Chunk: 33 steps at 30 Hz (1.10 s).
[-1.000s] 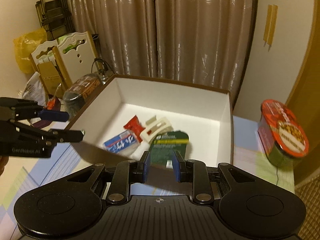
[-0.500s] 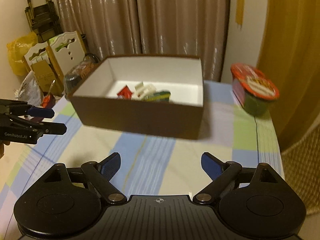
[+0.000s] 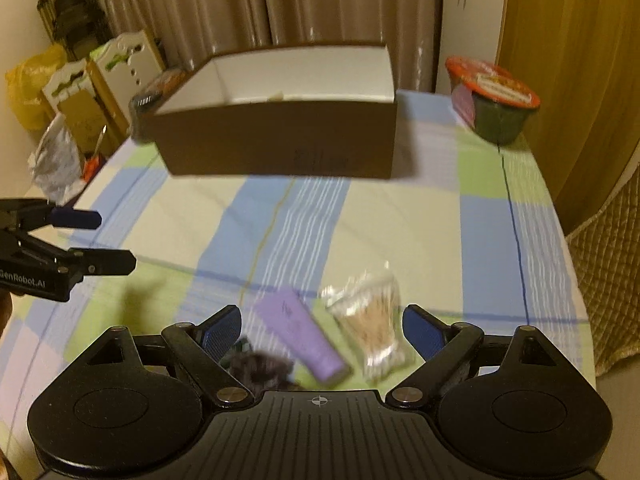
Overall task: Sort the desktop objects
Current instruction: 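Withdraw both open grippers from the box toward the remaining items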
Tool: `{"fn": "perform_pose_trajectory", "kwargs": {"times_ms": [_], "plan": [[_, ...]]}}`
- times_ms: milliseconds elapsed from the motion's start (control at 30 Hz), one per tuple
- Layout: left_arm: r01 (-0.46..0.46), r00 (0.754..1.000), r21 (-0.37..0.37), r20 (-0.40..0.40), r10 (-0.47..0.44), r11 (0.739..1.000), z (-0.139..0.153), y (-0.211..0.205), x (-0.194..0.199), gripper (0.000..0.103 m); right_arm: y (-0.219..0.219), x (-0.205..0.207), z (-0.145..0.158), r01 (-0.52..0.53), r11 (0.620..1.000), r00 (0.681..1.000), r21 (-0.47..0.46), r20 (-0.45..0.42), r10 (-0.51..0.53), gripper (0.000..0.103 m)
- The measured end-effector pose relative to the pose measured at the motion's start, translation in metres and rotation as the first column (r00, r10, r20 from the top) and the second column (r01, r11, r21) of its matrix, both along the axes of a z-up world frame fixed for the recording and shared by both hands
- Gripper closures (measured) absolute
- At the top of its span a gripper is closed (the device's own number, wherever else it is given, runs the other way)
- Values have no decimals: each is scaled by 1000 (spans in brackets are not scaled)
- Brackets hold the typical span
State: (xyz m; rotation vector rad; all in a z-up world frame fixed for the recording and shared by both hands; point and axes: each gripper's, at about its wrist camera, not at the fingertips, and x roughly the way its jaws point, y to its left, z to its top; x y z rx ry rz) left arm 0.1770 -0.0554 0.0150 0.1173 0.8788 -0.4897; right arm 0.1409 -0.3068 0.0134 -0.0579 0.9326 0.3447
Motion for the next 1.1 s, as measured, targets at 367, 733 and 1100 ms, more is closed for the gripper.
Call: {"fn": "perform_pose_trajectory", "kwargs": {"times_ms": [367,733,1100], "plan": [[38,997,42,-71,-35,998,-29,-2,-32,10,1,-24,-27,28,1000,994,6,-102,-27,13],[51,992,47,-116,-45,998,-44,-4,-47,10,13,-30,-35,42,999,988,21,-151,-39,13],[85,991,67,-111,-77,994,-50,-9,-49,10,11,-34,-38,83,996,983,19,-167,-78,13]]}}
